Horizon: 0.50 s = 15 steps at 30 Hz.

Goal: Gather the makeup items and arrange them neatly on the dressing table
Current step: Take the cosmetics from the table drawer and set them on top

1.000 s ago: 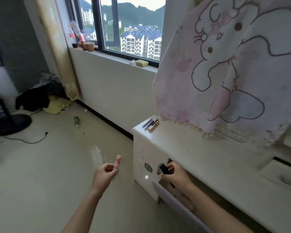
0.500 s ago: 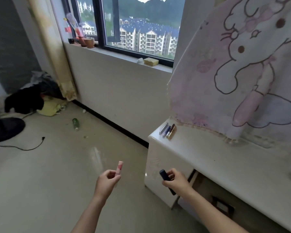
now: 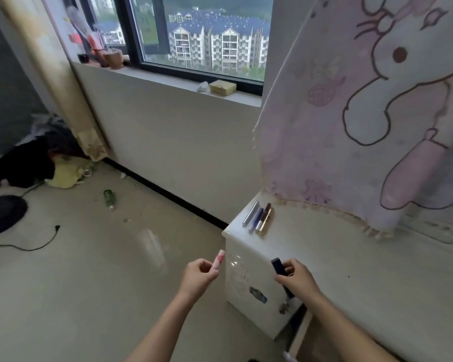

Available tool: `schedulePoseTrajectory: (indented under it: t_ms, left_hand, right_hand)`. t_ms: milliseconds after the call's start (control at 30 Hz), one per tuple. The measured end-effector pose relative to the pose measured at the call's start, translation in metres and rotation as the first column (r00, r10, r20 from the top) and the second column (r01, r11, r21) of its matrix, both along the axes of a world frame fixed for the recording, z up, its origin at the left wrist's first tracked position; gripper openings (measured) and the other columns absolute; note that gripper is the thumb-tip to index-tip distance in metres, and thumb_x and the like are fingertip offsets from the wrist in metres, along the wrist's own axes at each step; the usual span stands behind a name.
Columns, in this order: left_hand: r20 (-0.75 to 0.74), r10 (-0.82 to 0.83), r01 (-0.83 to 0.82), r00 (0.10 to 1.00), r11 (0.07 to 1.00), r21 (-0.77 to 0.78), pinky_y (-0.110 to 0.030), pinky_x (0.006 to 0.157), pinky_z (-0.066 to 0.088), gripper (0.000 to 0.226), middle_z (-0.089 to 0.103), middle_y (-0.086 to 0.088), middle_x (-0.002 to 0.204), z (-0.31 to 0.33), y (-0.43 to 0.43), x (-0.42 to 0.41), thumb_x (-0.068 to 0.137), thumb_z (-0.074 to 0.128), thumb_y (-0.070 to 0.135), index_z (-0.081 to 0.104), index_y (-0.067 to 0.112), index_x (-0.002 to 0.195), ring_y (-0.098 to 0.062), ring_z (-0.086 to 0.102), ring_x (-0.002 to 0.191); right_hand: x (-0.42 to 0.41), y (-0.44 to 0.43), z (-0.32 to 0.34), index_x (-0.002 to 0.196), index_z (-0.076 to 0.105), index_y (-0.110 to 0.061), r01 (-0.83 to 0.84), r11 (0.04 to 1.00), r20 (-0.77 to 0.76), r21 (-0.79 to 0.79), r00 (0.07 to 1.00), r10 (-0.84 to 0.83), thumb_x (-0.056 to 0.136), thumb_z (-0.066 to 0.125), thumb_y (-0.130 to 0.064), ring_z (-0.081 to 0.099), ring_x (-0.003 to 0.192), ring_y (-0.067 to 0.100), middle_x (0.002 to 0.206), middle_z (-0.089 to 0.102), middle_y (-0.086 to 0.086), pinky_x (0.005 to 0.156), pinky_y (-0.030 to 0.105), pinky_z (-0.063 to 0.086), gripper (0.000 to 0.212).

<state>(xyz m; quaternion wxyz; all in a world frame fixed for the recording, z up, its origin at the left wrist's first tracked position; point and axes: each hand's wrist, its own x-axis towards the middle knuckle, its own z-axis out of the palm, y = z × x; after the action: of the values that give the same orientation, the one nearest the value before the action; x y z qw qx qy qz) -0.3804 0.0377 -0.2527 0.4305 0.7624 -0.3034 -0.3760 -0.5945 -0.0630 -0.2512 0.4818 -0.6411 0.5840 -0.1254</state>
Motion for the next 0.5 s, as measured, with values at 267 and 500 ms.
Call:
schedulePoseTrajectory:
  t_ms: [267, 500]
  left_hand:
    - [0.045, -0.141, 0.135, 0.989, 0.984, 0.118, -0.022, 0.052, 0.033, 0.016, 0.052, 0.003, 0.057, -0.017, -0.123, -0.046, 0.075, 0.065, 0.009, 0.058, 0.016, 0.062, -0.011, 0.045, 0.054]
    - [0.545, -0.312, 0.181, 0.778, 0.942, 0.281, -0.031, 0.065, 0.037, 0.043, 0.064, -0.007, 0.072, -0.026, -0.199, -0.084, 0.089, 0.046, 0.046, 0.059, 0.015, 0.062, -0.025, 0.054, 0.089]
  right_hand:
    - [-0.037, -0.074, -0.027, 0.090, 0.050, -0.013, 0.189, 0.977, 0.017, 0.095, 0.981, -0.192, 0.081, 0.065, -0.012, 0.054, 0.078, 0.018, 0.087, 0.055, -0.002, 0.065, 0.027, 0.042, 0.017]
    - [-0.063, -0.092, -0.044, 0.088, 0.049, -0.015, 0.282, 0.952, -0.060, 0.120, 0.959, -0.277, 0.080, 0.064, -0.014, 0.054, 0.081, 0.019, 0.086, 0.055, -0.002, 0.064, 0.027, 0.037, 0.017]
